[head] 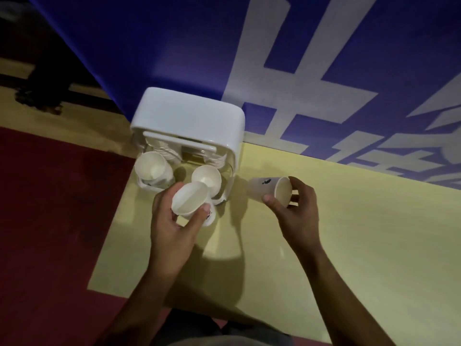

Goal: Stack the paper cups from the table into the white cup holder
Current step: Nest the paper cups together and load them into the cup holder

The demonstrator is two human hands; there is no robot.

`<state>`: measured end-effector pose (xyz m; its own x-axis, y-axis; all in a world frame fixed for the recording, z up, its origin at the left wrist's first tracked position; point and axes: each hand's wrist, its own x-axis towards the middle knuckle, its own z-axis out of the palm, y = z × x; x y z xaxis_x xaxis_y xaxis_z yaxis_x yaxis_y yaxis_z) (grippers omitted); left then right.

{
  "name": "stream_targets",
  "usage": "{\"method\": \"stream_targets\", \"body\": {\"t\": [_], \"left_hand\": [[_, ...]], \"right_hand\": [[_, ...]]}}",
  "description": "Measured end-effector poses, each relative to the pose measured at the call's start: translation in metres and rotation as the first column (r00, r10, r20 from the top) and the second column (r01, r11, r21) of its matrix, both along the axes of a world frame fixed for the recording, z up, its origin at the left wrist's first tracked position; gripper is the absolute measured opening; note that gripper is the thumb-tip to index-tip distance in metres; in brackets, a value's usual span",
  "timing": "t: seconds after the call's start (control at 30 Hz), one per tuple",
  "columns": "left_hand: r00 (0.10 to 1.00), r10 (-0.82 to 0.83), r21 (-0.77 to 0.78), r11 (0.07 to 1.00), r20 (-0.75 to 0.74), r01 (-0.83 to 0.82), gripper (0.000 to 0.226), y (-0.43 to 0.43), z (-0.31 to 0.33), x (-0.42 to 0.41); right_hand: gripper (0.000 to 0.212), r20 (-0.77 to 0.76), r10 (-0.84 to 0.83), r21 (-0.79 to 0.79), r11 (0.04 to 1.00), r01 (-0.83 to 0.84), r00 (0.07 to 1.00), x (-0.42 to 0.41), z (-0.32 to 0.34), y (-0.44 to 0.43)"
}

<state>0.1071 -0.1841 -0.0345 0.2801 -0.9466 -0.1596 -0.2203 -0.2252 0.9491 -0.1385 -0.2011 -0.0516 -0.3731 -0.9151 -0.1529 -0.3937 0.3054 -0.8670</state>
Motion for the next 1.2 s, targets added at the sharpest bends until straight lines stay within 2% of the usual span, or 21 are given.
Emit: {"method": "stream_targets", "body": {"t": [0.13, 0.27, 0.47, 0.67, 0.87, 1.2], "left_hand": [[0.997, -0.073, -0.021, 0.997, 0.005, 0.073, 0.065, -0.007, -0.002, 0.032], [0.994, -0.109, 0.001, 0.994, -0.004, 0.109, 0.066, -0.013, -0.005, 0.059], [0.991, -0.126, 0.032, 0.991, -0.041, 0.127, 0.068, -0.016, -0.003, 0.086], [0.986, -0.160, 0.045, 0.986, -0.049, 0.163, 0.069, -0.019, -0.007, 0.105], [0.983, -0.179, 0.042, 0.983, -0.031, 0.180, 0.067, -0.023, -0.009, 0.111], [0.977, -0.211, 0.029, 0.977, -0.035, 0.213, 0.065, -0.035, -0.003, 0.109]], "right_hand": [[0.064, 0.008, -0.004, -0.051, 0.999, 0.005, 1.000, 0.044, 0.011, 0.010], [0.074, -0.018, -0.001, -0.112, 0.994, -0.001, 1.000, 0.086, 0.022, 0.005], [0.068, -0.156, 0.100, -0.233, 0.963, -0.135, 0.983, 0.127, 0.023, -0.020], [0.082, -0.249, 0.184, -0.177, 0.957, -0.232, 0.951, 0.142, -0.004, -0.034], [0.083, -0.302, 0.173, -0.143, 0.964, -0.224, 0.938, 0.151, -0.027, -0.040], [0.070, -0.217, 0.170, -0.114, 0.974, -0.198, 0.961, 0.155, -0.044, -0.044]]}}
